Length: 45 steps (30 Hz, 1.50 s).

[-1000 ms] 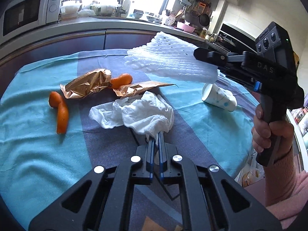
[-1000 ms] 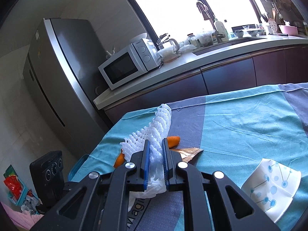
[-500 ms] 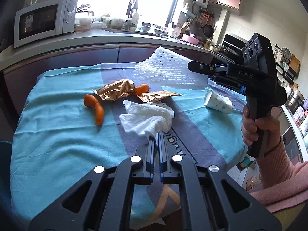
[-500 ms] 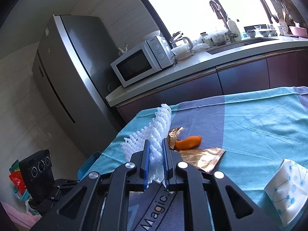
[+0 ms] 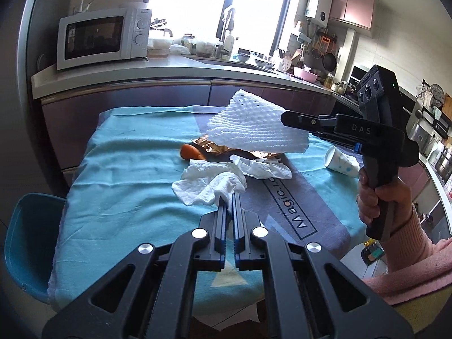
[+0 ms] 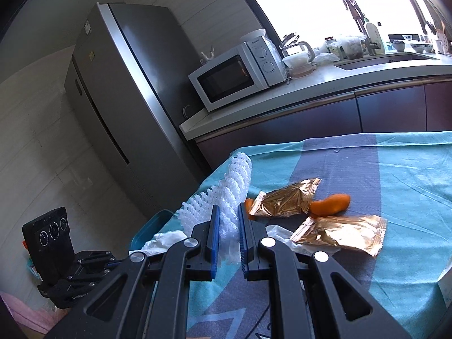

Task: Collect trash
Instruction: 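Carry the foam net and tissue over the blue bin and open both tools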

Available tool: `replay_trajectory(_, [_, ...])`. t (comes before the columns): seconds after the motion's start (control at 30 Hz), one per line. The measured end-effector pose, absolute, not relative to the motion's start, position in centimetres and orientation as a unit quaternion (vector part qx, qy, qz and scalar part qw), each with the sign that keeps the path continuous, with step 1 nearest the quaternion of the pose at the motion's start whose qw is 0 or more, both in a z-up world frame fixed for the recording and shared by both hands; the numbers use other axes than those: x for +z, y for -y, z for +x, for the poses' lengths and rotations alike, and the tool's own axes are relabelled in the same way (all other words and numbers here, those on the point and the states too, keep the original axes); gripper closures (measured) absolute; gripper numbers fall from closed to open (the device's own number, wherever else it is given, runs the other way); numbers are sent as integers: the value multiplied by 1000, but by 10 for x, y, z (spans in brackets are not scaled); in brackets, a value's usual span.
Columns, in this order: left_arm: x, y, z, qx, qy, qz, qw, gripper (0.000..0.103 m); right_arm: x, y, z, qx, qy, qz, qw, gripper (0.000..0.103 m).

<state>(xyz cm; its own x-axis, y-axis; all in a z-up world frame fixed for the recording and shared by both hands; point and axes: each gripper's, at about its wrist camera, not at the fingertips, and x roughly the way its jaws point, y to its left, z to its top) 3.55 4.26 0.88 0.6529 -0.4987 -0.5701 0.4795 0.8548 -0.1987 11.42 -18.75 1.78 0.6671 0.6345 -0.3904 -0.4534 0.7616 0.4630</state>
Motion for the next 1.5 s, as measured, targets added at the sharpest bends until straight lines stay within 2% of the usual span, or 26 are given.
replay_trajectory(1.07, [15,-191,19,-85,-298,-81,947,99,19,31,156,430,-325,91,837,92])
replay_trajectory(1.5, [-7,-250,33,-9,-319,-113,941,99,8,-36,181,459,-366,57,808,92])
